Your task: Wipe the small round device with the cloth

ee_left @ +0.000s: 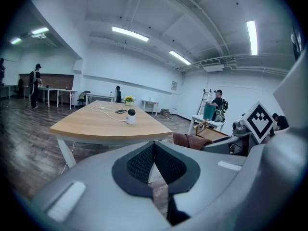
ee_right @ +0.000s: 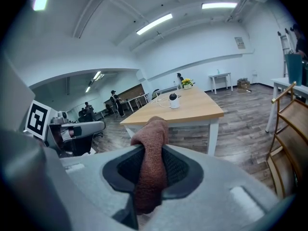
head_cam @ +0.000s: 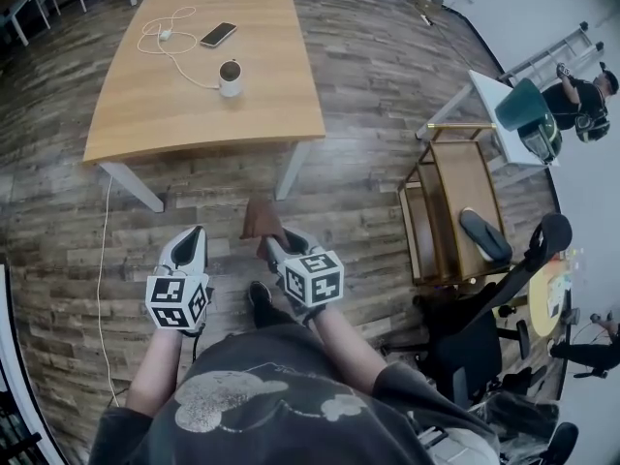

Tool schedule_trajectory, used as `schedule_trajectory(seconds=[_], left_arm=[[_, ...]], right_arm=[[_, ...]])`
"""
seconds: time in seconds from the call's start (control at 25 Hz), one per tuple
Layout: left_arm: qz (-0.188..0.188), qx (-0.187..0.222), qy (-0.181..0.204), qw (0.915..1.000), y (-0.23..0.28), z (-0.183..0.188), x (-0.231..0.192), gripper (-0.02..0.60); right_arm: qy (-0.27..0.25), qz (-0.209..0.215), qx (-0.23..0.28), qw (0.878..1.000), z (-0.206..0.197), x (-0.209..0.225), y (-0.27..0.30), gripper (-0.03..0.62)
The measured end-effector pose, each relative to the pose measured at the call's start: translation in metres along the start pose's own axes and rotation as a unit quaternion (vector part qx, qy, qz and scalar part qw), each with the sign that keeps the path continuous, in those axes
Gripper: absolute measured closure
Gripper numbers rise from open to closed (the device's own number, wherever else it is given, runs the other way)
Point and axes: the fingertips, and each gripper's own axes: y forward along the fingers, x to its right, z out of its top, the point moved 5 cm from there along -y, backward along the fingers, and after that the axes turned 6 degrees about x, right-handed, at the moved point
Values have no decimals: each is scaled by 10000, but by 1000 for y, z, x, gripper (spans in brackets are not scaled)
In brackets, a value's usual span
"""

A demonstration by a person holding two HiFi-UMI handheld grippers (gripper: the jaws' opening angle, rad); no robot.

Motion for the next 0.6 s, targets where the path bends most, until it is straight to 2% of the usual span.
schedule_trajectory(seconds=[0.6], left_arm=[[-151, 86, -99, 9998, -91, -29, -3, 561]], right_arm=[[-115, -233, -62, 9996, -54, -66, -52, 517]])
